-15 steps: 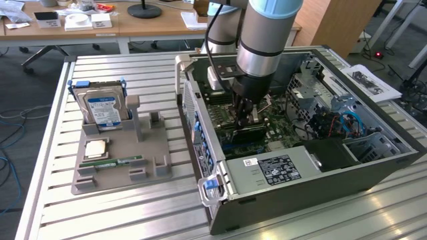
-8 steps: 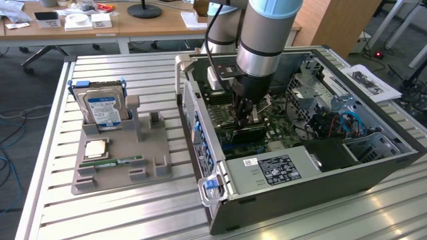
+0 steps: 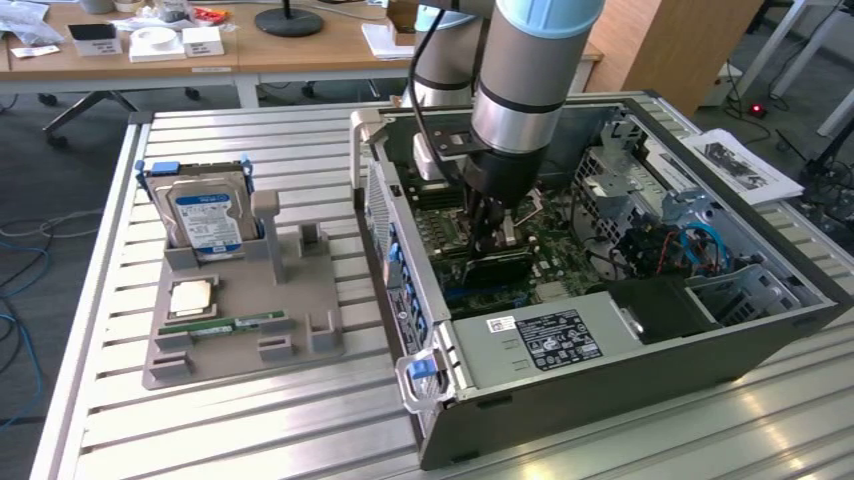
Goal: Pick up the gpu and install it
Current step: 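Press down on the gpu until it lock into place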
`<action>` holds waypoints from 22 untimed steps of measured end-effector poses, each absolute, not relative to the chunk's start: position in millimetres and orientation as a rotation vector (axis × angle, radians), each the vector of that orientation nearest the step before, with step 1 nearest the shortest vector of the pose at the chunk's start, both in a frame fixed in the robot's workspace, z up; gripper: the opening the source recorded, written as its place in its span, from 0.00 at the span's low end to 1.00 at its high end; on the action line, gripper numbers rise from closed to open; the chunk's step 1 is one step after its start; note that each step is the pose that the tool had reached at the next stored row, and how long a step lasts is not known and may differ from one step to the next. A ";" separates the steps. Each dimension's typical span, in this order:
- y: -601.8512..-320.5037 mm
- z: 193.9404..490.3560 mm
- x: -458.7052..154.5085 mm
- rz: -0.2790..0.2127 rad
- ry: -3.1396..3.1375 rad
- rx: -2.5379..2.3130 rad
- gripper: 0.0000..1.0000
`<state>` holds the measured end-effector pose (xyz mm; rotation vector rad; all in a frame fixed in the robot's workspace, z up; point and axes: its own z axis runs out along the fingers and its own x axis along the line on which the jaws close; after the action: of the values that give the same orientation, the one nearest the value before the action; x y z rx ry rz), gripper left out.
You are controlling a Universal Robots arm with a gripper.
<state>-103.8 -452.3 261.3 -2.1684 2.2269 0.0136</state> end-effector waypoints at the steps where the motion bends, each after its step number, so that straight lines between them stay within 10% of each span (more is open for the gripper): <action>1: -452.3 261.3 -103.9 0.014 2.227 -2.168 0.11; 22: -452.4 275.2 -104.5 0.013 2.227 -2.168 0.11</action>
<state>-104.5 -452.4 275.2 -2.1681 2.2265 0.0134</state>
